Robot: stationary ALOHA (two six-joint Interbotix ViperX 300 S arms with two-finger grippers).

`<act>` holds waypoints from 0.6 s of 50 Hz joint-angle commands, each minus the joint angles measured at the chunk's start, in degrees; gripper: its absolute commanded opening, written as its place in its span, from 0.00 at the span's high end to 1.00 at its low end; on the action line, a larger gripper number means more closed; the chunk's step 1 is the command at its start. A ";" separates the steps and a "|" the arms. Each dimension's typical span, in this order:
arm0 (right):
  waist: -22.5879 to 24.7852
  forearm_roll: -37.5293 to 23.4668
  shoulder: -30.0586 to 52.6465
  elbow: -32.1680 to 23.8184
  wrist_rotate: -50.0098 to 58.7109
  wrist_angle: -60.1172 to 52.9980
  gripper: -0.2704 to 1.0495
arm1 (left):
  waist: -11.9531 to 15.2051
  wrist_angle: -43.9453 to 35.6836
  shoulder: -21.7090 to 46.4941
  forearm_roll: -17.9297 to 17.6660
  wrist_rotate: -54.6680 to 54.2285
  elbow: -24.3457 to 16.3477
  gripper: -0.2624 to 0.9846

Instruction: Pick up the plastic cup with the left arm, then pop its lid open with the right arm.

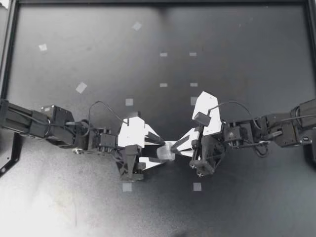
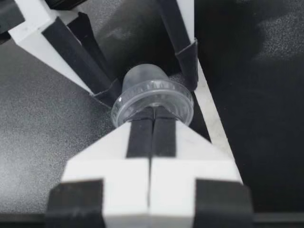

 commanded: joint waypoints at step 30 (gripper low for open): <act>0.18 0.00 -10.72 2.02 0.09 -0.18 0.83 | -0.18 -0.79 -5.19 0.00 -0.09 2.02 0.56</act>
